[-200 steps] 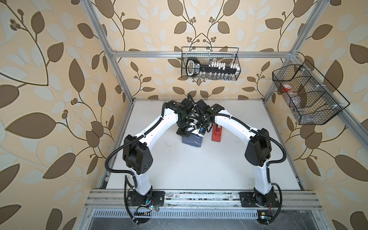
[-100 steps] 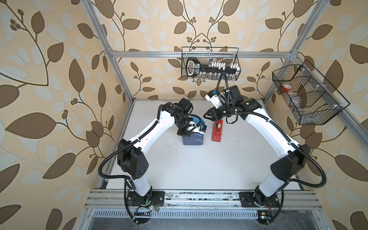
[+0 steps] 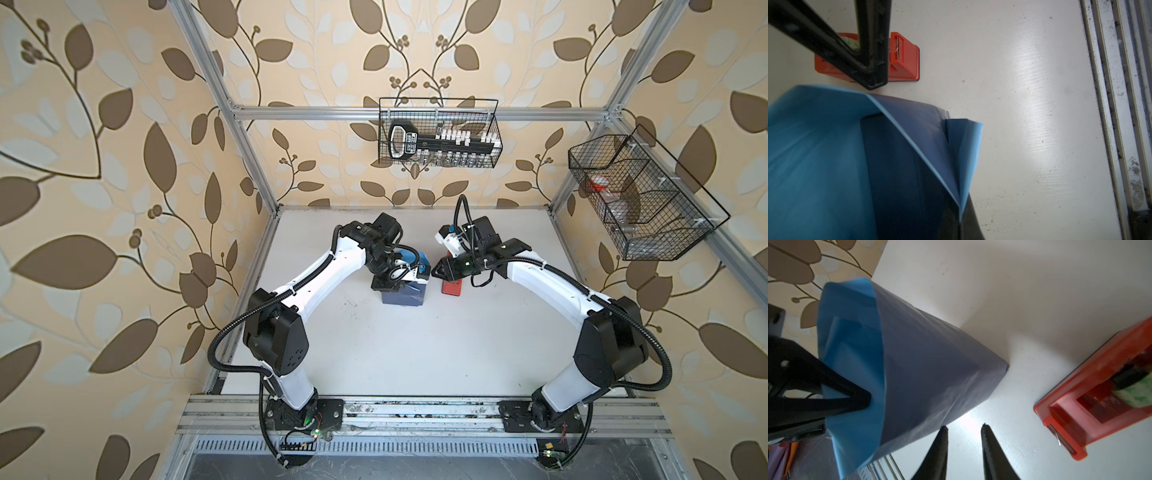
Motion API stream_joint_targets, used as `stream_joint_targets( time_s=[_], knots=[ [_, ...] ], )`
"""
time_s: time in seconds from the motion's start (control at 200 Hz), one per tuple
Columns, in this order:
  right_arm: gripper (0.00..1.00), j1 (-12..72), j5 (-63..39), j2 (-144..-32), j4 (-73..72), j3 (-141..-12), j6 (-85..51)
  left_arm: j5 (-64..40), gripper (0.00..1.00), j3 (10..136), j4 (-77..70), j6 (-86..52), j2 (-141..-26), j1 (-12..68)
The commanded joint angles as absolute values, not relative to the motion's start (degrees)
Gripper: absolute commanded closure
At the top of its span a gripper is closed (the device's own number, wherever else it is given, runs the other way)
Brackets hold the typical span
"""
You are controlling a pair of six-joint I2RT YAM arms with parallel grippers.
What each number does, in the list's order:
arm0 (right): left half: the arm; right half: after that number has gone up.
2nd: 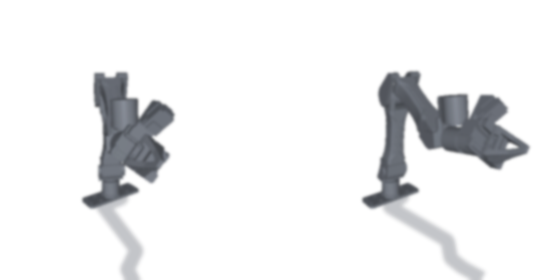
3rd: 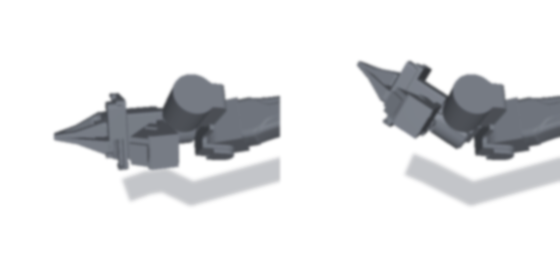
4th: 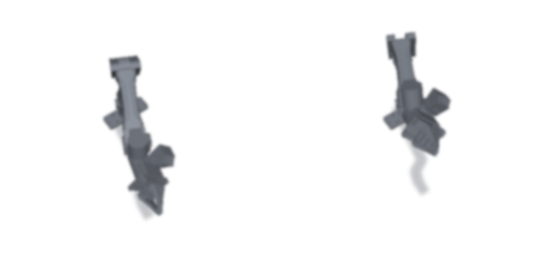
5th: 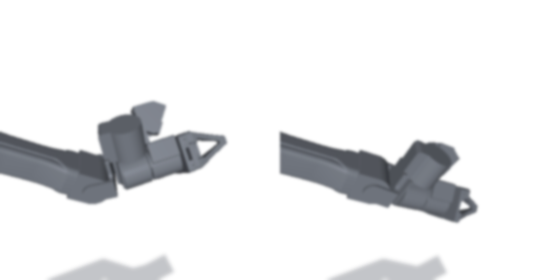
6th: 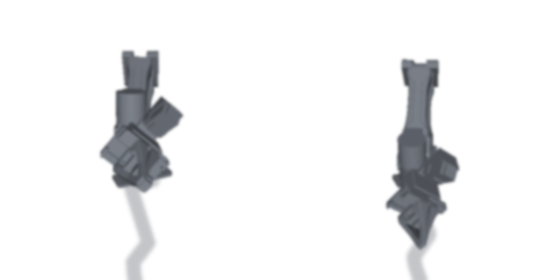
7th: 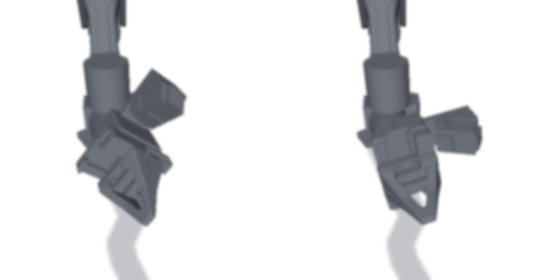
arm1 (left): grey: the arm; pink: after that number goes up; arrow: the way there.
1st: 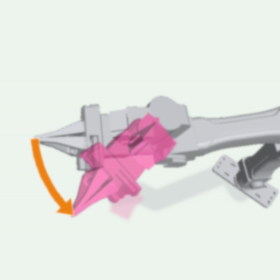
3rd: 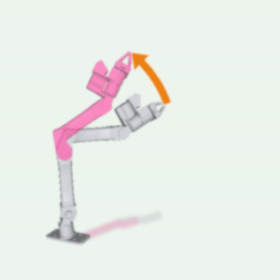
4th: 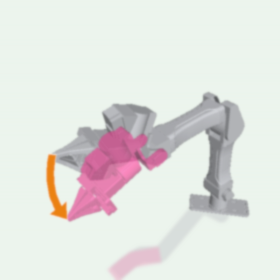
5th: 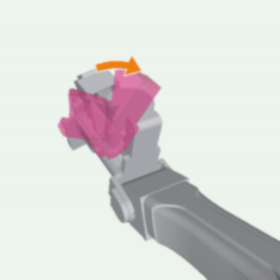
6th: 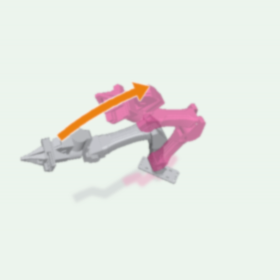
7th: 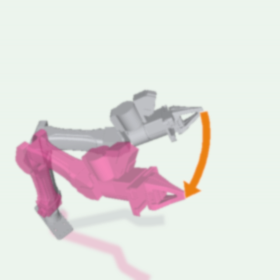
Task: Wrap a gift box in wrapping paper
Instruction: Smooth out the wrapping paper on the gift box.
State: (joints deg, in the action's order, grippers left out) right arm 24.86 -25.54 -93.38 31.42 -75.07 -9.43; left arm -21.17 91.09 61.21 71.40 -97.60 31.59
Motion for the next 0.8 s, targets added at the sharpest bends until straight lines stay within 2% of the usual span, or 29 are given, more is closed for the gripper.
stream_joint_targets(
  time_s=[0.0, 0.38, 0.795],
  knots=[
    [0.71, 25.16, -28.89, -94.03, 25.25, -75.69, -10.71, -23.59, 1.0, 92.94, 61.78, 70.66, -95.71, 32.36],
    [0.76, 26.85, -36.05, -98.1, 21.25, -74.63, -13.49, -24.08, 1.0, 96.51, 62.92, 69.74, -97.3, 32.42],
    [0.75, 25.5, -42.31, -97.76, 19.52, -73.96, -13.65, -23.51, 0.99, 93.54, 65.25, 73.43, -95.65, 32.52]
  ],
)
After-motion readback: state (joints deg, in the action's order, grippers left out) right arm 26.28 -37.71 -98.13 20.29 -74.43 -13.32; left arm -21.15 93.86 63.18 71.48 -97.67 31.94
